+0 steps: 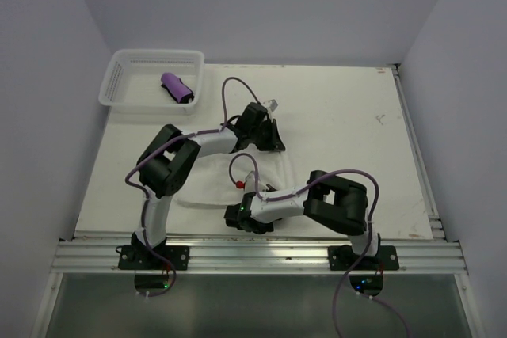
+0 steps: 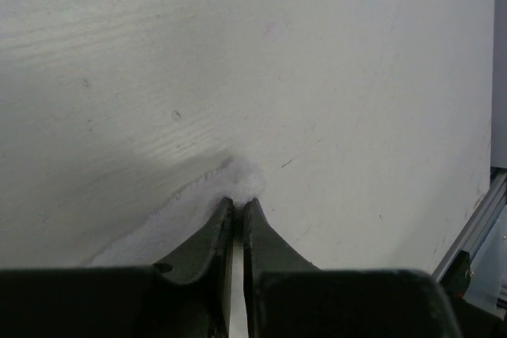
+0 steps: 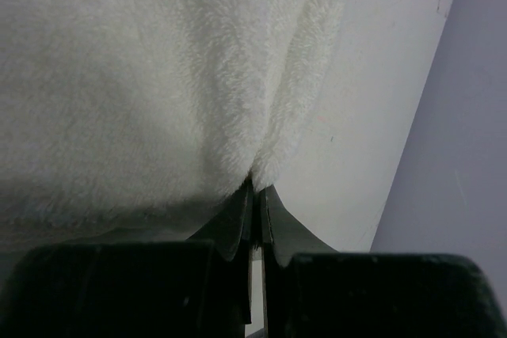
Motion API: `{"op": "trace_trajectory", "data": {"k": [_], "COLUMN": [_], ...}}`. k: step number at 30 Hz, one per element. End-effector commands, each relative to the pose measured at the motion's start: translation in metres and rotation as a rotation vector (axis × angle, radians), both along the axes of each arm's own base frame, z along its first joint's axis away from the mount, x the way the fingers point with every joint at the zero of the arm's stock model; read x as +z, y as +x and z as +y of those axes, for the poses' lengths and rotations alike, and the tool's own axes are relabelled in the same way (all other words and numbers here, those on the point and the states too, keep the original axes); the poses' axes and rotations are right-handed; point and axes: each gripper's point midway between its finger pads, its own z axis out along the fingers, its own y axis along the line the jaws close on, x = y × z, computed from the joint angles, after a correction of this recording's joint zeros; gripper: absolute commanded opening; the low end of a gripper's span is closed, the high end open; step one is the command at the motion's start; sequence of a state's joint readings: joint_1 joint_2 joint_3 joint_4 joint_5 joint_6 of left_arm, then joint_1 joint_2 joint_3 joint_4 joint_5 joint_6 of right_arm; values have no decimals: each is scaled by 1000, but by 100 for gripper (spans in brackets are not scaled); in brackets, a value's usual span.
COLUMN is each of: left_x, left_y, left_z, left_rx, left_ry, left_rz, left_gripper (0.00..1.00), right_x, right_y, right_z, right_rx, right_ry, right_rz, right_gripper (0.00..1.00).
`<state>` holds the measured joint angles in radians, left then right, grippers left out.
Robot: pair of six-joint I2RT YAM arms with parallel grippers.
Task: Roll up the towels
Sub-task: Roll the towel
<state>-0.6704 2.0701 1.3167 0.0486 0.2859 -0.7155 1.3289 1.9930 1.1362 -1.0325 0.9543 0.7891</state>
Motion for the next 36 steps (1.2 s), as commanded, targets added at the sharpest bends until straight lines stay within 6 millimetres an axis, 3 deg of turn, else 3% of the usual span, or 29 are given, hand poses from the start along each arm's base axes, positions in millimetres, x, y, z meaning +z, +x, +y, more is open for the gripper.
{"op": "trace_trajectory", "data": {"k": [1,11,15,18,23,27,30,34,36], "left_x": [21,6,6,0,-16,-21,0,57,75], "left_y": [50,47,46,44,35,33,33,39,36], "left_z": [37,51,62,64,65,68,71,68,62], "left_rx": [134,146,163,157,151,158,181,189,162], "left_ry": [74,144,191,203,190,204,172,96,59], "left_rz": [-179,-187,-202,-195,-179,-171,-213,-310,-333], "left_gripper": [0,19,20,20,16,16,27,42,47], "right_x": [-11,-31,-37,-30,-9,-1,-2,-7,-11], "right_y": [-17,-21,-26,-27,-31,-31,-25,-20,-19], "right_z": [3,25,27,29,48,57,53,49,44], "right_rx": [7,28,28,22,18,13,2,-4,-8], "right_ry": [-56,-40,-22,25,281,408,383,332,281], "right_rz": [105,185,217,215,226,231,212,199,193], "right_gripper": [0,0,0,1,9,8,8,4,2]}}
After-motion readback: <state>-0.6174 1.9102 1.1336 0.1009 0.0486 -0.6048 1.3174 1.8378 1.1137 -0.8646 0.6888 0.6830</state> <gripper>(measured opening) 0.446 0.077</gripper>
